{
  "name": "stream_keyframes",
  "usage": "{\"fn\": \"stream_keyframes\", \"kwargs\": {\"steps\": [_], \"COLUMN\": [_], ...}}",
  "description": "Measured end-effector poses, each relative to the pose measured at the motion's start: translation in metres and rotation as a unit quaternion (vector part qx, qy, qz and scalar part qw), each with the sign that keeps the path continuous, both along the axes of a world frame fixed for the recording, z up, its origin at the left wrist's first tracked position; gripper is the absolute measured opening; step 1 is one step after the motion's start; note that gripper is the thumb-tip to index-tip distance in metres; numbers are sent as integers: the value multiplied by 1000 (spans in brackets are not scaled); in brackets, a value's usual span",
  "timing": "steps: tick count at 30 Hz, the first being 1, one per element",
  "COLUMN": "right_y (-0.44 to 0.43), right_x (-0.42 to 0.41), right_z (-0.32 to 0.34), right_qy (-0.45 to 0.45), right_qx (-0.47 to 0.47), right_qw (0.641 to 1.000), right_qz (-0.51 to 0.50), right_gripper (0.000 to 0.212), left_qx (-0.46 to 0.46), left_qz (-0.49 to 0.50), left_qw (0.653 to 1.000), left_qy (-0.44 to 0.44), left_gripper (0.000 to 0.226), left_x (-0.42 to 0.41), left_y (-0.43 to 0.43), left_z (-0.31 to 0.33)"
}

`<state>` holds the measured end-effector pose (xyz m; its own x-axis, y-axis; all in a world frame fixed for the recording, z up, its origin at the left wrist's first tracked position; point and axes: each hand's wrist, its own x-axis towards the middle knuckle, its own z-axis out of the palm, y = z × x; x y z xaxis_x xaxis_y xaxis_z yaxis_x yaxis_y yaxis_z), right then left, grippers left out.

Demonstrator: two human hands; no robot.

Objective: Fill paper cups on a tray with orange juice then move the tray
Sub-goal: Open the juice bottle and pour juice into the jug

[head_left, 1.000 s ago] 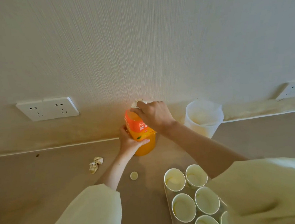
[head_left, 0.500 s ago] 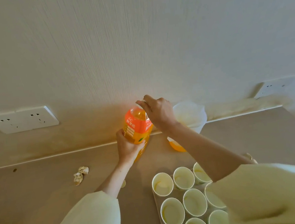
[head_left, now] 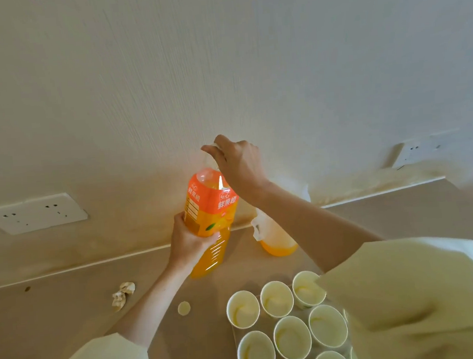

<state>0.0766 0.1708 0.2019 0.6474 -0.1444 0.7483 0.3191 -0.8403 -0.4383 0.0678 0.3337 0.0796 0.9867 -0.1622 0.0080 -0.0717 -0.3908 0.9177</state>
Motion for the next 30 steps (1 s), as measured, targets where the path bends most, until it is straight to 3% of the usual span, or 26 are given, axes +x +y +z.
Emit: {"fn": "stream_keyframes", "kwargs": {"steps": [6, 10, 13, 16, 20, 26, 30], "right_y": [-12, -26, -37, -38, -26, -4, 5], "right_x": [-10, -19, -26, -36, -49, -59, -64], "right_z": [33, 37, 35, 29, 23, -22, -45], "right_qy": [-55, -30, -17, 71, 220, 257, 258], "right_qx": [6, 18, 30, -2, -13, -102, -189], "right_qw": [998, 999, 999, 997, 975, 957, 935], "right_qz": [7, -1, -7, -8, -34, -87, -156], "right_gripper": [40, 44, 43, 34, 38, 37, 19], "left_qx": [-5, 45, 72, 117, 181, 254, 275], "left_qz": [-36, -120, -140, -157, -166, -177, -196], "left_qw": [999, 990, 984, 977, 966, 949, 939], "left_qy": [-7, -65, -80, -82, -81, -66, -68], "left_gripper": [91, 112, 109, 115, 122, 128, 127], "left_x": [-1, 1, -3, -4, -5, -10, -12], "left_y": [-6, -9, -12, -11, -12, -10, -8], "left_z": [32, 53, 61, 59, 55, 52, 53]}}
